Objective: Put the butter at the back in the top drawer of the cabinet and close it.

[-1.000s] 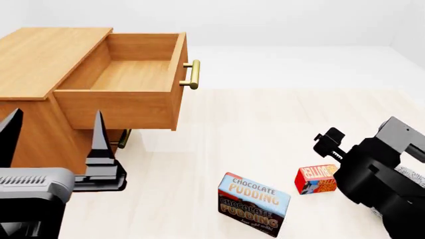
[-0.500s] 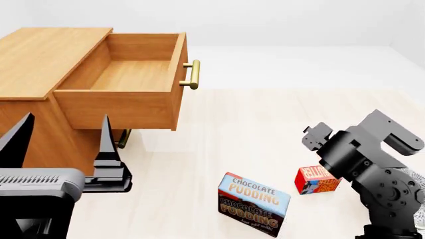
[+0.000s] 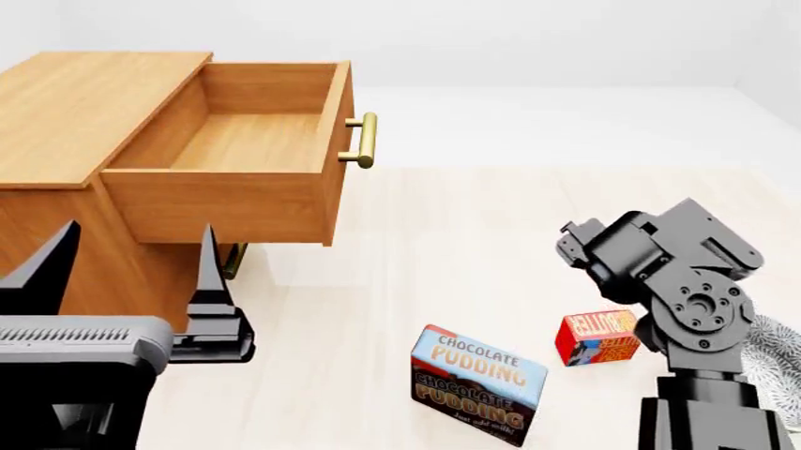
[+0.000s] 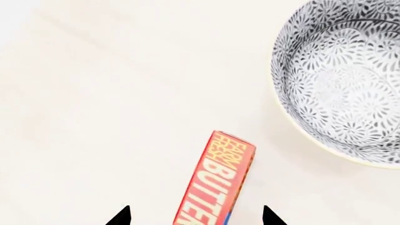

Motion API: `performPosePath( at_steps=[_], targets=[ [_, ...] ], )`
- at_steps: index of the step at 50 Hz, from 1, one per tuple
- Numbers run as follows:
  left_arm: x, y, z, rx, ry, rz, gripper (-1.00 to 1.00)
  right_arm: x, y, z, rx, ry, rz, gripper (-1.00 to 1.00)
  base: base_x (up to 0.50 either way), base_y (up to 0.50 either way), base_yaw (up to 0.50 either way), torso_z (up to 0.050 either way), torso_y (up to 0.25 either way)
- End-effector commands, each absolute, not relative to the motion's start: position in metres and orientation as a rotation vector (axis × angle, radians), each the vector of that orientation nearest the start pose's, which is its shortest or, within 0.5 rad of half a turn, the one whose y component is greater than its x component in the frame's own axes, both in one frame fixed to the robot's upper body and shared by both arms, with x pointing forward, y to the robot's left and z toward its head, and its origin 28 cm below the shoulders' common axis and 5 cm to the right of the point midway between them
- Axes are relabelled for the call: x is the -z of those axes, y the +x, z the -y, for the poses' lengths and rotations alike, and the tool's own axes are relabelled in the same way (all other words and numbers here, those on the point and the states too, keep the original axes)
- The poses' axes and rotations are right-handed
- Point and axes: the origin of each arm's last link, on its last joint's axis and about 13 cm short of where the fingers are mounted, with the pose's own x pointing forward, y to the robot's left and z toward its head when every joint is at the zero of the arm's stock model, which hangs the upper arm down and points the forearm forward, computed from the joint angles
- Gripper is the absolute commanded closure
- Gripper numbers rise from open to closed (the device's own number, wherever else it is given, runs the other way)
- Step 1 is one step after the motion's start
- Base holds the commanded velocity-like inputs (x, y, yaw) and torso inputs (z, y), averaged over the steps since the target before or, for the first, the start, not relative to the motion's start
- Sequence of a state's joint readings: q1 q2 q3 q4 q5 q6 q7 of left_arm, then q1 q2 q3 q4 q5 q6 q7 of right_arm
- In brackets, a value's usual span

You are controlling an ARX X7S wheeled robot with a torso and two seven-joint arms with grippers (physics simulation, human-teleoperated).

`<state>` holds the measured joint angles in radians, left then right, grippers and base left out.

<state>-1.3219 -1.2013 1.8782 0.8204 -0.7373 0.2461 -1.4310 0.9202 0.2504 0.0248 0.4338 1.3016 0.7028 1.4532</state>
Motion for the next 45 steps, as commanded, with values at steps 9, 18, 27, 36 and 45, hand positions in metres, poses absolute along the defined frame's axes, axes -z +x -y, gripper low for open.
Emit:
performPosePath(
  at_steps=[9, 18, 27, 36, 45],
  targets=[
    [-0.179, 0.157, -0.236, -0.064, 0.102, 0.314, -1.00, -0.200, 0.378, 0.125, 0.872, 0.658, -0.739, -1.00, 0.00, 0.00, 0.00, 0.000, 0.000],
    [-0.178, 0.157, -0.238, -0.069, 0.101, 0.310, -1.00, -0.193, 0.394, 0.126, 0.894, 0.646, -0.737, -1.00, 0.00, 0.00, 0.00, 0.000, 0.000],
    [-0.176, 0.162, -0.239, -0.072, 0.100, 0.302, -1.00, -0.182, 0.409, 0.129, 0.907, 0.679, -0.768, -1.00, 0.00, 0.00, 0.00, 0.000, 0.000],
    [-0.173, 0.166, -0.240, -0.073, 0.100, 0.291, -1.00, -0.171, 0.415, 0.134, 0.952, 0.686, -0.794, -1.00, 0.00, 0.00, 0.00, 0.000, 0.000],
    [-0.172, 0.167, -0.241, -0.072, 0.094, 0.286, -1.00, -0.165, 0.414, 0.138, 0.994, 0.660, -0.795, -1.00, 0.00, 0.00, 0.00, 0.000, 0.000]
  ],
)
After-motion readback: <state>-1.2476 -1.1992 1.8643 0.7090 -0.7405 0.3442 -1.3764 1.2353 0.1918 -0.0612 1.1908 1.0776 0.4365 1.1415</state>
